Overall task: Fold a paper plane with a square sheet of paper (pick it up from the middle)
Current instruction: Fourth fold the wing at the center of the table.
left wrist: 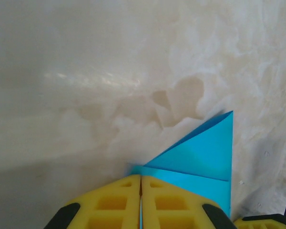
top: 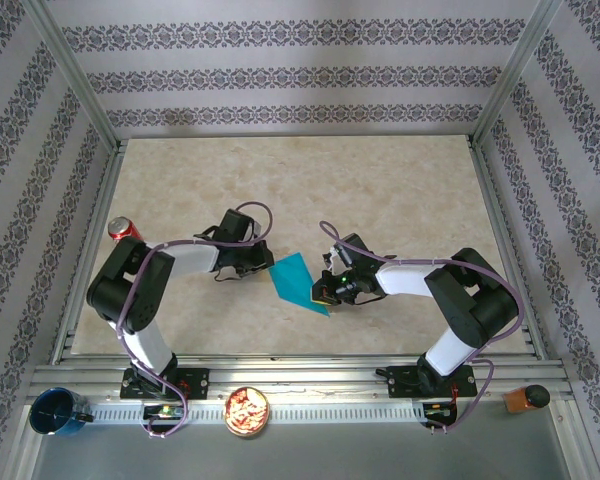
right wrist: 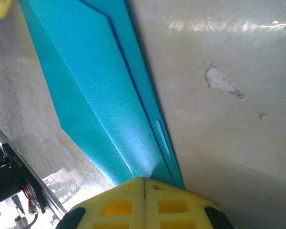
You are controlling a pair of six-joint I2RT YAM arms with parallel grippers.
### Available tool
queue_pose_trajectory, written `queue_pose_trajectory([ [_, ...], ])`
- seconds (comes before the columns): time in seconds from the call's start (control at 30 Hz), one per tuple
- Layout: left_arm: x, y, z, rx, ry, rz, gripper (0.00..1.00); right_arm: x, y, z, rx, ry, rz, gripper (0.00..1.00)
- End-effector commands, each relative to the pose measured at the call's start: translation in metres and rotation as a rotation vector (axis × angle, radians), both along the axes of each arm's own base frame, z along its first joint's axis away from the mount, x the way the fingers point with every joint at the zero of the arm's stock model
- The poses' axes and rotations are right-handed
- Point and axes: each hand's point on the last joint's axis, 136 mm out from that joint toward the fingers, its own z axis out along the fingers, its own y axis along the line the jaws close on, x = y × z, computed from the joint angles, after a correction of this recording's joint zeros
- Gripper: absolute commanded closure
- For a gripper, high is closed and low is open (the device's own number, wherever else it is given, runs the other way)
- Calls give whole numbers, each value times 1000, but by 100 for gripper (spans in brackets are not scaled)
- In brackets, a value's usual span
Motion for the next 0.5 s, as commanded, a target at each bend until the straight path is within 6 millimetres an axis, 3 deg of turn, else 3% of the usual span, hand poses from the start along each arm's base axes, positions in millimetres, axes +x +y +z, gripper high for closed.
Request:
queue_pose_trajectory([
  [0.0, 6, 5, 39, -23, -80, 37, 89, -24, -30, -32, -147, 118, -26, 96],
  [0.1, 2, -10, 60, -52, -108, -2, 88, -20, -26, -29, -135, 114, -25, 96],
  [0.17, -4, -25, 63, -74, -99, -40, 88, -17, -24, -27, -130, 109, -27, 95],
  [0.37, -22, -81, 49, -136, -47, -144, 89, -12, -23, -20, -129, 86, -33, 94],
  [0.47, -32, -94, 33, -94, -13, -177, 90, -12, -24, -19, -128, 80, -39, 93],
])
